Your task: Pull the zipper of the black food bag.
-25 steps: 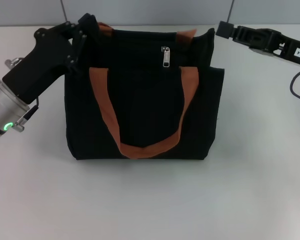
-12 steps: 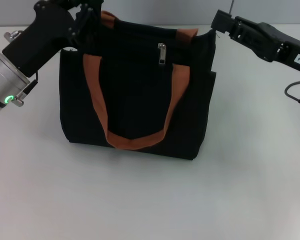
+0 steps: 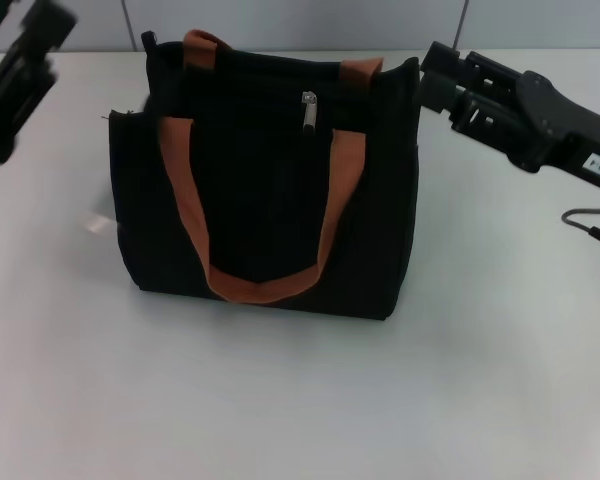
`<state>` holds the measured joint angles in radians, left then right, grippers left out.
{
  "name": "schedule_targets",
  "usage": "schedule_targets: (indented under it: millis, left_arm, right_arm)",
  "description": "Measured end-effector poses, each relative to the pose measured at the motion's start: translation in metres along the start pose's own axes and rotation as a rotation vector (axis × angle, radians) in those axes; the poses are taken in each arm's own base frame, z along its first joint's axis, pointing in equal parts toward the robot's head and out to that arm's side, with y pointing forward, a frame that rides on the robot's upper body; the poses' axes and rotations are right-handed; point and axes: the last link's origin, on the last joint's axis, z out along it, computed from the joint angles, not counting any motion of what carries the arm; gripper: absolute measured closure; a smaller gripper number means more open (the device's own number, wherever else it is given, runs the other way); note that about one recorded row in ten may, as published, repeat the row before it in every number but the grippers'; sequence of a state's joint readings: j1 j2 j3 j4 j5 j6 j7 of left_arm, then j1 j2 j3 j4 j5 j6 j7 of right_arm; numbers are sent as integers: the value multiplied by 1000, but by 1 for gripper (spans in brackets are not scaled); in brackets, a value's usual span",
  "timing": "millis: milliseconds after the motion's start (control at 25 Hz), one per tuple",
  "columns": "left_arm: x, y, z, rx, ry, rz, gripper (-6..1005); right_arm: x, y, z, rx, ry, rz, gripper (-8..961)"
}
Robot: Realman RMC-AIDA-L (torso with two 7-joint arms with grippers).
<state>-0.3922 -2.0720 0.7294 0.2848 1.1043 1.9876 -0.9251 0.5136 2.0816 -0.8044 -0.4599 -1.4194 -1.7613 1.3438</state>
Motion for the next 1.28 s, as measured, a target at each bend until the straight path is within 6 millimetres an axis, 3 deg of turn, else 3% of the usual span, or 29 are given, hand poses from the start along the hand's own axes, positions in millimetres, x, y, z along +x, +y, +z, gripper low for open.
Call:
schedule_targets:
  millis: [80,240,280,640,960,1280]
  left_arm:
    - [3,5,-9,-7,-12,-37,483]
    - [-6,13,-17,-18,-77,-81,233]
    - [-16,18,-26,-9,-150,-103,170]
    - [-50,36,-46,-171,-479,-73,170]
    - [-68,27,-39,-150,-579,-21,170]
    - [-77,23,-30,-153,-606,-13,170]
  right_arm:
    - [2,2,-1,-10,-1,-38,396]
    - [7,8,-2,-34,-14,-110,354]
    - [9,9,-2,-40,-16,-123,344]
    - [46,32,12,-236,147,-362,319]
    - [77,34,18,-270,311,-376,297]
    - [85,32,17,-235,332,-356,275]
